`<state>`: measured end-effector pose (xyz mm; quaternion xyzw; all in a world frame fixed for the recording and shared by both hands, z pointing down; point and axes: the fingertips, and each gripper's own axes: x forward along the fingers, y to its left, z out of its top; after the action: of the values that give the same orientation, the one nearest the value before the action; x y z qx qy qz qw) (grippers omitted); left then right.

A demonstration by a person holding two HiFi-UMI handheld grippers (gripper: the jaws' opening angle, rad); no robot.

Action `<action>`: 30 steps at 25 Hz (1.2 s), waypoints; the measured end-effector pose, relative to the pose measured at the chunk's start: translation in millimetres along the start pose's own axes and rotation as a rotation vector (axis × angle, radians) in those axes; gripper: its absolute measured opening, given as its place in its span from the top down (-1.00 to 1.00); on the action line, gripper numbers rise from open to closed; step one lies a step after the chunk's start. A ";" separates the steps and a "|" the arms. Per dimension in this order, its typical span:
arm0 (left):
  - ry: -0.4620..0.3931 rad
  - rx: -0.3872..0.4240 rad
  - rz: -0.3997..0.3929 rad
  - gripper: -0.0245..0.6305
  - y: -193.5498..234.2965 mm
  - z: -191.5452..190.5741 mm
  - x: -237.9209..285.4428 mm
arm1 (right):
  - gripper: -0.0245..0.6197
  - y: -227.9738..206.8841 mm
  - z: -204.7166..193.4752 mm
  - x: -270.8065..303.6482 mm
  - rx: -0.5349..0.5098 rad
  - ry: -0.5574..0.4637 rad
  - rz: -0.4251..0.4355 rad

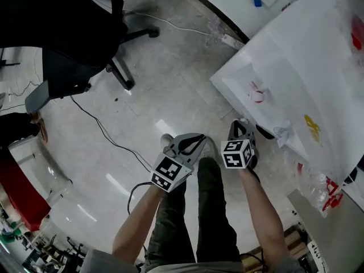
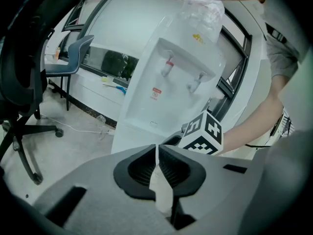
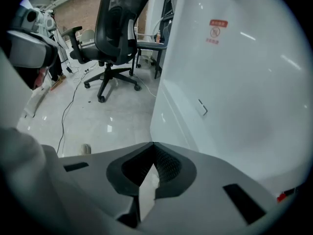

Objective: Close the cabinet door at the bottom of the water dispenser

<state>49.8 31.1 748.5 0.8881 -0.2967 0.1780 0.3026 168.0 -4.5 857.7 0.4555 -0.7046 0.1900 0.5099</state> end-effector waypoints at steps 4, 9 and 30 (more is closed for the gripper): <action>-0.015 -0.020 0.028 0.85 -4.1 20.7 -25.9 | 0.90 9.6 26.7 -38.6 0.017 -0.044 0.020; -0.034 -0.033 0.047 0.85 -15.6 56.1 -56.3 | 0.90 14.0 70.4 -96.8 0.094 -0.126 0.047; -0.220 -0.005 0.150 0.85 -88.2 236.3 -196.0 | 0.90 -1.0 208.2 -351.9 0.280 -0.474 0.087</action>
<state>-11.0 17.8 435.2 0.8768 -0.3939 0.1010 0.2564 78.1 0.2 458.8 0.5227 -0.7900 0.1954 0.2541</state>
